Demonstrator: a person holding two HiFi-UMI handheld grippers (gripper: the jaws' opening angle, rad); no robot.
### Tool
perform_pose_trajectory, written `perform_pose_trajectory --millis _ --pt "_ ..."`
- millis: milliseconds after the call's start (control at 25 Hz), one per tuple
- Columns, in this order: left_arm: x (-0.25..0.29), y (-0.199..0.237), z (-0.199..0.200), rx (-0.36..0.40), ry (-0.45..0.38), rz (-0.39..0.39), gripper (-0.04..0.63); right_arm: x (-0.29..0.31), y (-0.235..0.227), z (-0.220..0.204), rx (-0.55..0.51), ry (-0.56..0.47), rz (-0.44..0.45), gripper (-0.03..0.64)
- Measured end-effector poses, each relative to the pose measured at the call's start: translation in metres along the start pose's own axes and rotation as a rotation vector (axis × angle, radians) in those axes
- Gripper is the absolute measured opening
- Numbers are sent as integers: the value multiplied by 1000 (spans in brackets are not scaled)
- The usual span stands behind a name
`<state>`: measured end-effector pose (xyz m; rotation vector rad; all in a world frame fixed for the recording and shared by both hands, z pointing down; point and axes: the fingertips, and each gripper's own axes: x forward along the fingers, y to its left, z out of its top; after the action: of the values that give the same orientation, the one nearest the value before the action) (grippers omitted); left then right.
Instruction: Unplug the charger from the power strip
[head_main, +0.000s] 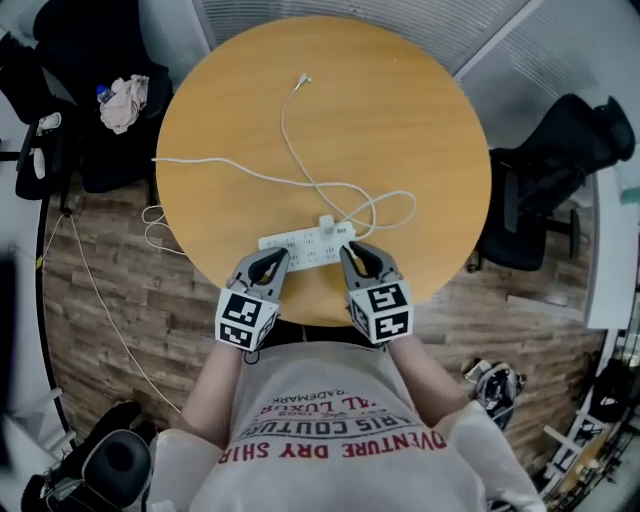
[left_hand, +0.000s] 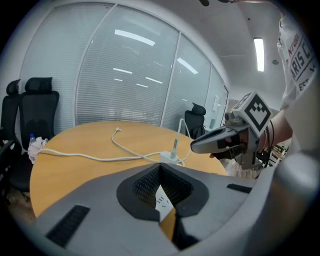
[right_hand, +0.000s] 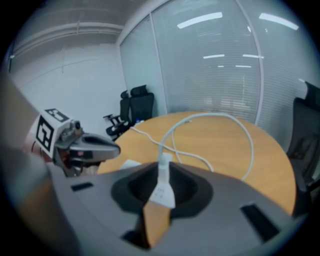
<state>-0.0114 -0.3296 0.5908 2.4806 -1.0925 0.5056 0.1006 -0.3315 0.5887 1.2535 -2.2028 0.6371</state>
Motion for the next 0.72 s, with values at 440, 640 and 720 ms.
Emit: perform_pose_trajectory --millis 440,640,720 --pt "61 8 -56 30 210 9 32 47 4 -31 58 132 26 131" --pt "70 3 -71 155 315 25 32 64 8 -35 61 177 30 155" --pt "72 1 -73 191 329 28 32 70 9 -35 64 189 27 160"
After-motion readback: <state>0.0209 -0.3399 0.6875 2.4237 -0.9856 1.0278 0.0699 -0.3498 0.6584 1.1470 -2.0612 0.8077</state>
